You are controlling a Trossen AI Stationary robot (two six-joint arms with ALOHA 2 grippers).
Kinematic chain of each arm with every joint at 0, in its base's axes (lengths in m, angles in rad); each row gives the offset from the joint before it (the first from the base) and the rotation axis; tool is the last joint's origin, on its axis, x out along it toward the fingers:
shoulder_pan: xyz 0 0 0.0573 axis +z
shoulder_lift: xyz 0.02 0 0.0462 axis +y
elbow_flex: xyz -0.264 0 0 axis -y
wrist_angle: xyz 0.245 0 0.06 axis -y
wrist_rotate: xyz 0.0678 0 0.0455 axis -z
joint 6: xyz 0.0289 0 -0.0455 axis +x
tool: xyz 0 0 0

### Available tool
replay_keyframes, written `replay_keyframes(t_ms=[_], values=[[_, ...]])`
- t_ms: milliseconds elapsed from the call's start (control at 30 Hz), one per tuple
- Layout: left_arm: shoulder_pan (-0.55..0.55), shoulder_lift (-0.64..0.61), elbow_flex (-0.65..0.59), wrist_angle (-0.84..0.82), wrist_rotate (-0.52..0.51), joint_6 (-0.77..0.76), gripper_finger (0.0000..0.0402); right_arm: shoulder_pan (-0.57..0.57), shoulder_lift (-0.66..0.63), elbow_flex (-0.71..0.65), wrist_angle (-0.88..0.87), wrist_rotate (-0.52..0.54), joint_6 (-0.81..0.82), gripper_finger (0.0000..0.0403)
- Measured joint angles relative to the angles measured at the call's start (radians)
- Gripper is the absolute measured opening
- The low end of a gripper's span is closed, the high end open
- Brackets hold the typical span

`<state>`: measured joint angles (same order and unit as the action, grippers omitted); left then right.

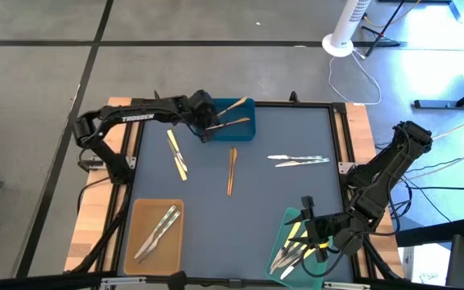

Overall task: Sort silverware by color (type)
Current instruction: Put the gold knife into the blue bin

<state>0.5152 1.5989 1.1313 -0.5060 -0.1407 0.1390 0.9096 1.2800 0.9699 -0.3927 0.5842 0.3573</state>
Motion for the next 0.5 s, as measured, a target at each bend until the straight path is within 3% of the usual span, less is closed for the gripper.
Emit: replay_keyframes(t_ms=[500], values=[[0.018,0.161,0.0,0.004,-0.005,0.004,0.0024,0.0,0.0,0.0,-0.001,0.0,0.0,0.02]])
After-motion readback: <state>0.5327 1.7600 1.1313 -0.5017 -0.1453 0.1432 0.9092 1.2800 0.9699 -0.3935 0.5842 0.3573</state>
